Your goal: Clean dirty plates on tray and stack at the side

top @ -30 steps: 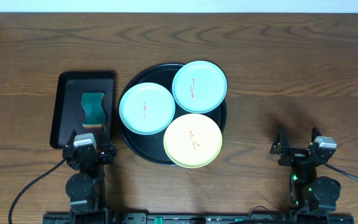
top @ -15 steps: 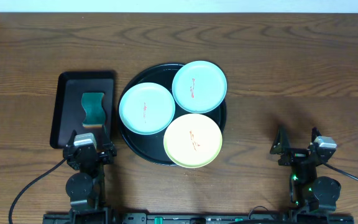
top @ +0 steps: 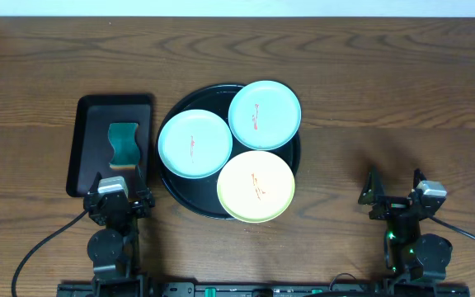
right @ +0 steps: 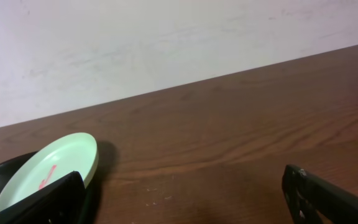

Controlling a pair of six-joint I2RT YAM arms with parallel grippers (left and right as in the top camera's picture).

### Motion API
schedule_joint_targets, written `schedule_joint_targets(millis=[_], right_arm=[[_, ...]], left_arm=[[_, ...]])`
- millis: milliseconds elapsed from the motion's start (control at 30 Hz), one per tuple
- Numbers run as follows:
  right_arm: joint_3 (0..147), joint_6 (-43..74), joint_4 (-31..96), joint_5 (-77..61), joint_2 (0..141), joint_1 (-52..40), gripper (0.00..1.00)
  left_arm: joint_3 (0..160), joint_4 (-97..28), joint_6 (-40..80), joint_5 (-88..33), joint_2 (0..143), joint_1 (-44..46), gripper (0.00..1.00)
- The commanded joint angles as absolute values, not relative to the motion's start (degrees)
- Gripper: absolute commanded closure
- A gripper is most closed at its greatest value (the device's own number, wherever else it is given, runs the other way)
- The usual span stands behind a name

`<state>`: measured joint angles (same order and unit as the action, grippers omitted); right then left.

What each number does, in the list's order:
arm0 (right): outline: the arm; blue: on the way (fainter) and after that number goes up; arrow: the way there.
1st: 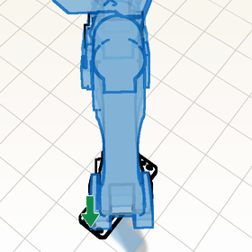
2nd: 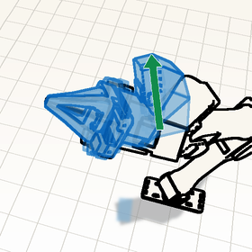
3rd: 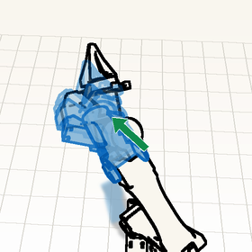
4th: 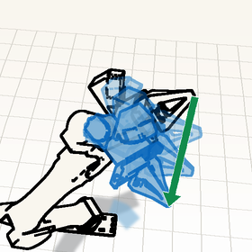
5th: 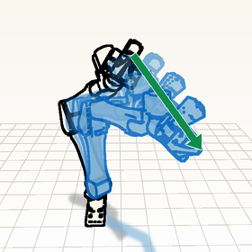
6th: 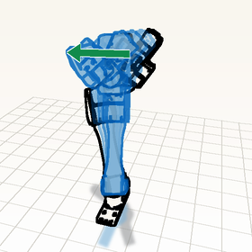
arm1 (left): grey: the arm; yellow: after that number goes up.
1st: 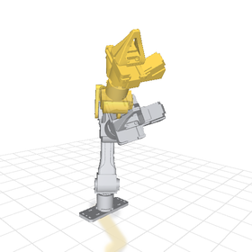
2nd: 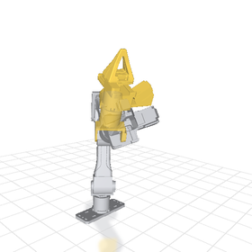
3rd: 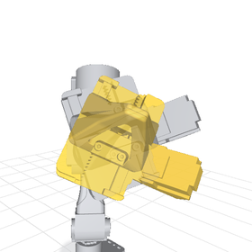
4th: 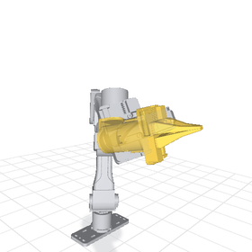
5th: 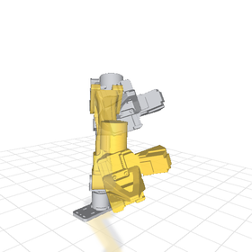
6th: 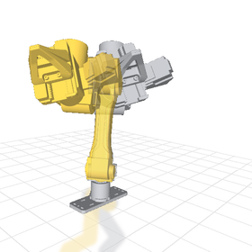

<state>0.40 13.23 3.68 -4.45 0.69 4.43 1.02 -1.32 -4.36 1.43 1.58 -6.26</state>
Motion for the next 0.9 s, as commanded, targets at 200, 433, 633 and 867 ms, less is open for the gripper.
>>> schedule_joint_targets(millis=[200, 433, 633, 867], right_arm=[[0.3, 13.9, 3.9, -4.3, 0.6, 4.1, 0.01], [0.3, 13.9, 3.9, -4.3, 0.6, 4.1, 0.01], [0.3, 13.9, 3.9, -4.3, 0.6, 4.1, 0.01], [0.3, 13.9, 3.9, -4.3, 0.6, 4.1, 0.01]], left_arm=[[0.2, -4.1, -4.7, 1.9, 1.8, -6.2, 0.23], [0.2, -4.1, -4.7, 1.9, 1.8, -6.2, 0.23], [0.2, -4.1, -4.7, 1.9, 1.8, -6.2, 0.23], [0.2, -4.1, -4.7, 1.9, 1.8, -6.2, 0.23]])
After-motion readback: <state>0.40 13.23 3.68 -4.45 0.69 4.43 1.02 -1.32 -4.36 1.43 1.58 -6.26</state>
